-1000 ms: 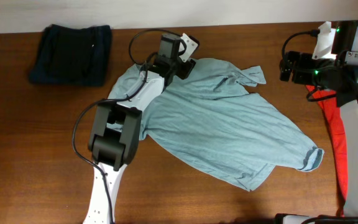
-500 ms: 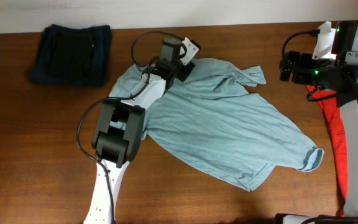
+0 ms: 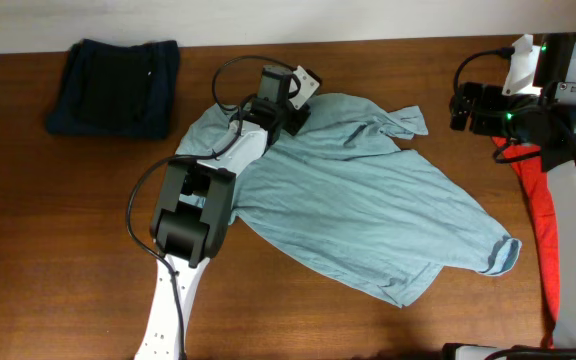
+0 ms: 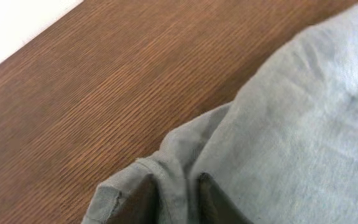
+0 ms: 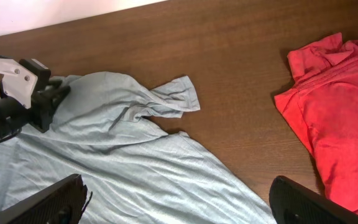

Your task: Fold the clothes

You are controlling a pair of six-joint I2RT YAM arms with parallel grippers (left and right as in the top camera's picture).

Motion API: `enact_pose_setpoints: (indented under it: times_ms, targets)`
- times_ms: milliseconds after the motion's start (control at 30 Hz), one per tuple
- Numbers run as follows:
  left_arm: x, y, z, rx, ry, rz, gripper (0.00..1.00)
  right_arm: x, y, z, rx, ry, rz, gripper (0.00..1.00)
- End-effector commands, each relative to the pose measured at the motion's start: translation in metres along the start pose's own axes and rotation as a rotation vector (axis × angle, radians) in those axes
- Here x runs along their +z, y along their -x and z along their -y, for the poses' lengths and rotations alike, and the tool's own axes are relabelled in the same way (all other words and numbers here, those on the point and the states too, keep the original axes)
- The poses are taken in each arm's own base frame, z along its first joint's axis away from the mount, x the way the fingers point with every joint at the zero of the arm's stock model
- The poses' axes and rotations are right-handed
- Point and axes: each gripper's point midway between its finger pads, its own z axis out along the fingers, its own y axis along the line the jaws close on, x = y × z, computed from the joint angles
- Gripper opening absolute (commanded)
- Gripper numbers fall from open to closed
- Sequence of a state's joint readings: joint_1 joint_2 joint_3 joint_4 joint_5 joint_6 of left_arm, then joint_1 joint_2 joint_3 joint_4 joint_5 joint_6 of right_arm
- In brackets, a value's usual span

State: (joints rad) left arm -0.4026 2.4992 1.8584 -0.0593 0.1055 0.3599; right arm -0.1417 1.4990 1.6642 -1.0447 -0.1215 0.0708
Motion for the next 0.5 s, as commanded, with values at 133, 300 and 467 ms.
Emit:
enact_pose_setpoints:
  times_ms: [133,300,467]
  targets:
    - [0.001,-0.021,-0.037,-0.014,0.160,-0.070,0.04,-0.001,0.002,0.001,0.003,-0.004,0.005,0.99]
    - [-0.006,-0.044,-0.073,-0.092,0.200,-0.108,0.04,-0.001,0.002,0.001,0.003,-0.004,0.005,0.99]
    - [-0.014,-0.062,-0.108,-0.213,0.247,-0.117,0.05,-0.001,0.002,0.001,0.003,-0.003,0.005,0.99]
